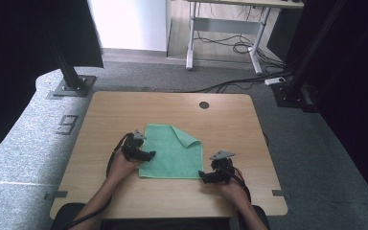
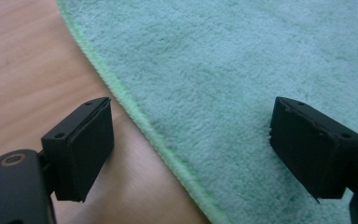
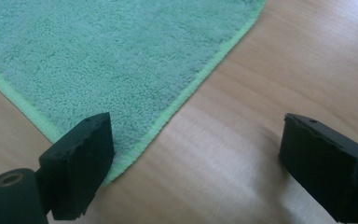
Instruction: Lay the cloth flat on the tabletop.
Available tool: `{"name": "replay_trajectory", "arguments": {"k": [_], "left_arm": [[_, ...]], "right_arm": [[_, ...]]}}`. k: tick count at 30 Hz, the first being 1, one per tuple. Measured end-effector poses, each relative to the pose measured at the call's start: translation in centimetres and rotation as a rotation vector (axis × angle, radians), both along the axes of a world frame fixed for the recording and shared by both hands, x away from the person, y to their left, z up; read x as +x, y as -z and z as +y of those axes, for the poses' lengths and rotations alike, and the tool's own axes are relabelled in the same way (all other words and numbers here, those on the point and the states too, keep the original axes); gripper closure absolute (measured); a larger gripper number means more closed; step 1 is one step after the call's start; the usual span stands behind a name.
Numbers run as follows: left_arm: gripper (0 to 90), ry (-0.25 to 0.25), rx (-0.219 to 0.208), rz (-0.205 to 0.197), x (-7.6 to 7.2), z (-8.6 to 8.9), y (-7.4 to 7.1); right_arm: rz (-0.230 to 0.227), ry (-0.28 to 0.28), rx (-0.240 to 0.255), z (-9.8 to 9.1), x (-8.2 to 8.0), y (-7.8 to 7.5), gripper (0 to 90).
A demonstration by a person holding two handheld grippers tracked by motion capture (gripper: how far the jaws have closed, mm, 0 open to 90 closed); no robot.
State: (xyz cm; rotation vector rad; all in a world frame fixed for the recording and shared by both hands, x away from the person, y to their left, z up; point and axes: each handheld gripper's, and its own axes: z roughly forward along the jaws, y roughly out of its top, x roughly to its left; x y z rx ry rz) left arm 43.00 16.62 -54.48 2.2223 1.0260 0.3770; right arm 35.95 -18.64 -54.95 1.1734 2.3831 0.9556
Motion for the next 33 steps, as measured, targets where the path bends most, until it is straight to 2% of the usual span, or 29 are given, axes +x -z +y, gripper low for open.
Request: {"name": "replay_trajectory", "arguments": {"k": [9, 11, 12, 13, 15, 20, 26, 33], "left_arm": [[14.5, -0.01, -0.023, -0.023, -2.8, 0.2, 0.3], [14.5, -0.016, -0.022, -0.022, -3.1, 0.1, 0.3], [14.5, -0.021, -0.021, -0.022, -3.1, 0.1, 0.3], [14.5, -0.026, -0.021, -0.023, -3.2, 0.0, 0.3], [14.5, -0.033, -0.022, -0.023, -3.3, 0.0, 0.3], [14.5, -0.034, -0.023, -0.023, -3.3, 0.0, 0.3], [14.6, -0.034, -0.022, -0.022, -3.3, 0.0, 0.3], [14.6, -0.035, -0.023, -0.022, -3.4, 0.0, 0.3]], "right_arm": [[0.0, -0.044, -0.002, 0.0, -2.6, 0.0, 10.4], [0.017, -0.087, -0.016, -0.1, -2.6, -0.2, 9.2], [0.035, -0.083, -0.024, 0.0, -2.5, -0.3, 10.8], [0.052, -0.088, -0.026, 0.0, -2.4, -0.6, 13.4], [0.074, -0.098, 0.001, 0.0, -1.9, -0.8, 13.3], [0.036, -0.098, -0.005, 0.5, -0.7, -1.8, 16.1], [0.007, -0.146, 0.037, 2.3, 1.6, -3.5, 27.6], [-0.022, -0.208, 0.032, 5.2, 4.1, -4.8, 49.7]]}}
